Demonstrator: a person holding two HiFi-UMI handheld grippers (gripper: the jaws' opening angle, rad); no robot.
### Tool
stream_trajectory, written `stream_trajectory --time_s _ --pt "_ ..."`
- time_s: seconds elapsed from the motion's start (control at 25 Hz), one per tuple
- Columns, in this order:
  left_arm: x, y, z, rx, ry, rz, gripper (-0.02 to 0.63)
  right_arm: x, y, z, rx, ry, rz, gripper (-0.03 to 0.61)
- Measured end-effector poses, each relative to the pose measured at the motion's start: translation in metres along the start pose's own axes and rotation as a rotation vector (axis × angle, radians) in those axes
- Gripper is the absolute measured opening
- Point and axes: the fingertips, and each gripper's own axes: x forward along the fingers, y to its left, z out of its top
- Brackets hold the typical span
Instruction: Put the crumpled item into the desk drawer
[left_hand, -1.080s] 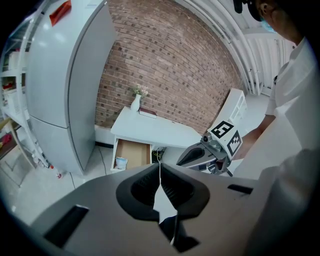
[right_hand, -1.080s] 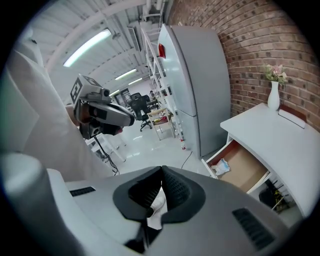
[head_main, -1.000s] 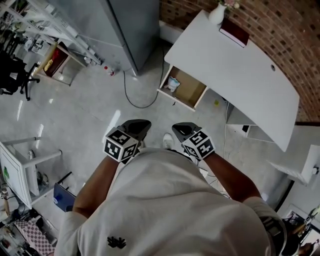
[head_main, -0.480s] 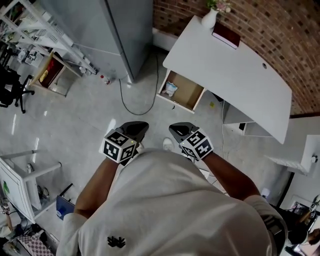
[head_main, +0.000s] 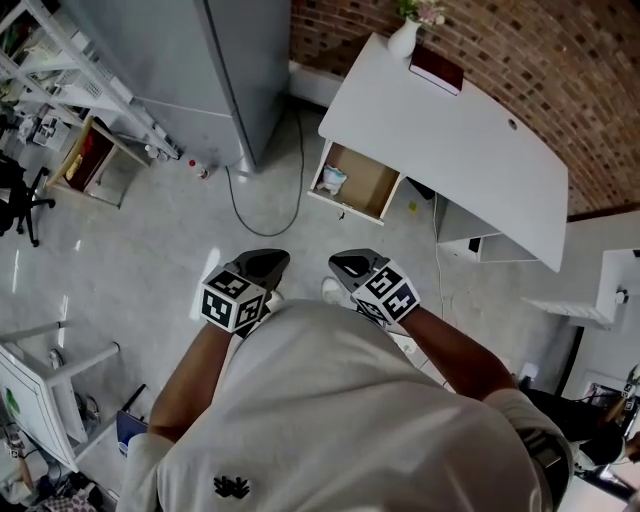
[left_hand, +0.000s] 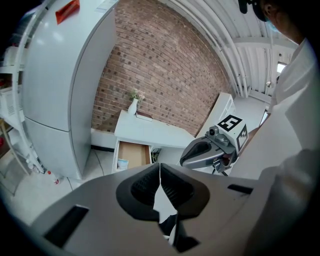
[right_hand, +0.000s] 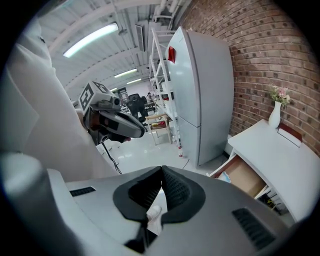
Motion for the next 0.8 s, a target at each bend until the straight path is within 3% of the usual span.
stream_trajectory --time_s 0.8 --pt "-0.065 0.056 -0.051 -0.003 0.032 -0.053 0.025 0.063 0.068 0.022 0.015 0.033 -0.047 0.028"
